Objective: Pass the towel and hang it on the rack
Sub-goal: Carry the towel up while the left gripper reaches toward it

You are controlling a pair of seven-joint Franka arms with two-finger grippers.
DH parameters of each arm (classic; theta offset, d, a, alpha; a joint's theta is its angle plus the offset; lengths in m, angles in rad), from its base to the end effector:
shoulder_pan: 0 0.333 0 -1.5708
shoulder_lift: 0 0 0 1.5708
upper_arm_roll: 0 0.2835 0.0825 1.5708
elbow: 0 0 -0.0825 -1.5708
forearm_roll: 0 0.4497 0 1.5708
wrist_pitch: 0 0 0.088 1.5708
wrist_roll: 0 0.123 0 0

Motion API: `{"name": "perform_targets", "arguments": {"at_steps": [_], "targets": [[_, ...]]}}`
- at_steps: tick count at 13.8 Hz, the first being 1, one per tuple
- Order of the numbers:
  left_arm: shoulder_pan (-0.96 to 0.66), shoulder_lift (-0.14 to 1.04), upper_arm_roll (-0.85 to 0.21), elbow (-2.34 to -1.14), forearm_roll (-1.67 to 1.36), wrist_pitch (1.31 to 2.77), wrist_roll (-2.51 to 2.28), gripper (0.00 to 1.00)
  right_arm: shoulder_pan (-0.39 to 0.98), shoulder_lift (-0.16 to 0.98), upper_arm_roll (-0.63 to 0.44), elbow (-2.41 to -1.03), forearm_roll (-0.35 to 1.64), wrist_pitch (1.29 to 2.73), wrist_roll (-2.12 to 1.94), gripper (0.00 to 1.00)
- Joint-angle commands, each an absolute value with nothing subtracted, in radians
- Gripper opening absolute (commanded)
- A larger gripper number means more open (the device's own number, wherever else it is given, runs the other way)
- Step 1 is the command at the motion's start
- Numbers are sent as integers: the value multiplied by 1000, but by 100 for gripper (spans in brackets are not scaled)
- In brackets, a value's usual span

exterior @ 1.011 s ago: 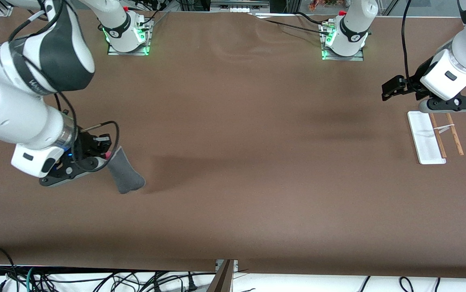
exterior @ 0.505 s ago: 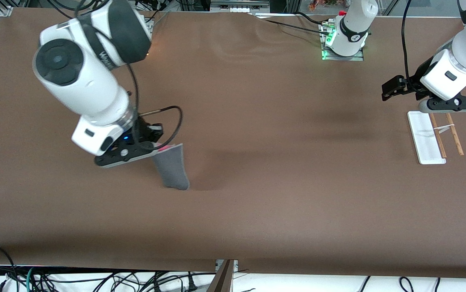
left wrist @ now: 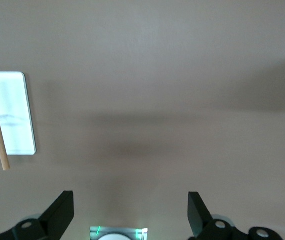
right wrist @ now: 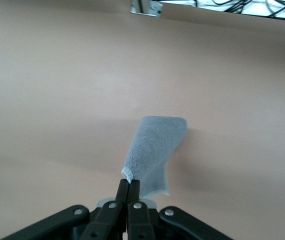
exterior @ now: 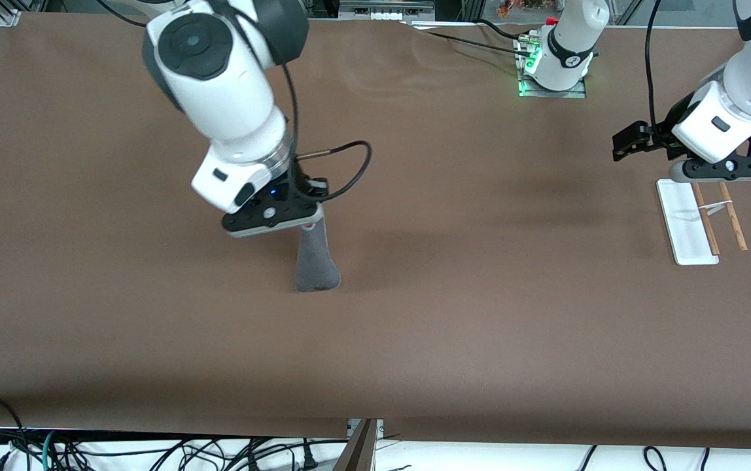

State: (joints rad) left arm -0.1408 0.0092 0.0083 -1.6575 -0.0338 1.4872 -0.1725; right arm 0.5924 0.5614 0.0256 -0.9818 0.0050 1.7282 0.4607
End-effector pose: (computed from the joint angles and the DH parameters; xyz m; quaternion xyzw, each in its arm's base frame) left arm 0.5994 -0.0843 0.5181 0.9956 0.0200 -0.0911 0.0030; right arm 0.6363 0.4461 0.5193 -0.9928 -0.0755 -0.0747 0.0553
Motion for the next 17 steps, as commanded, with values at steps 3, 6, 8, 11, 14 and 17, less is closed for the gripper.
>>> {"name": "perform_targets", "arguments": {"at_steps": [3,6,8,11,14,17], "targets": [[-158,77,-81,-1628,-51,1450,-128,100,672,558,34,-979,14,1796,543,0],[-153,104,-86,-1629,-147,1485,12,100,727,561,34,-979,14,1819,543,0],[-144,117,-86,-1628,-236,1499,92,100,767,568,34,-979,12,1845,545,0],[-153,152,-86,-1641,-316,1555,282,100,819,581,32,-979,12,1881,561,0],[-149,164,-87,-1684,-405,1630,516,100,856,586,32,-980,11,1904,572,0],[-106,160,-86,-1781,-549,1721,820,100,870,584,32,-980,11,1905,588,0]]}}
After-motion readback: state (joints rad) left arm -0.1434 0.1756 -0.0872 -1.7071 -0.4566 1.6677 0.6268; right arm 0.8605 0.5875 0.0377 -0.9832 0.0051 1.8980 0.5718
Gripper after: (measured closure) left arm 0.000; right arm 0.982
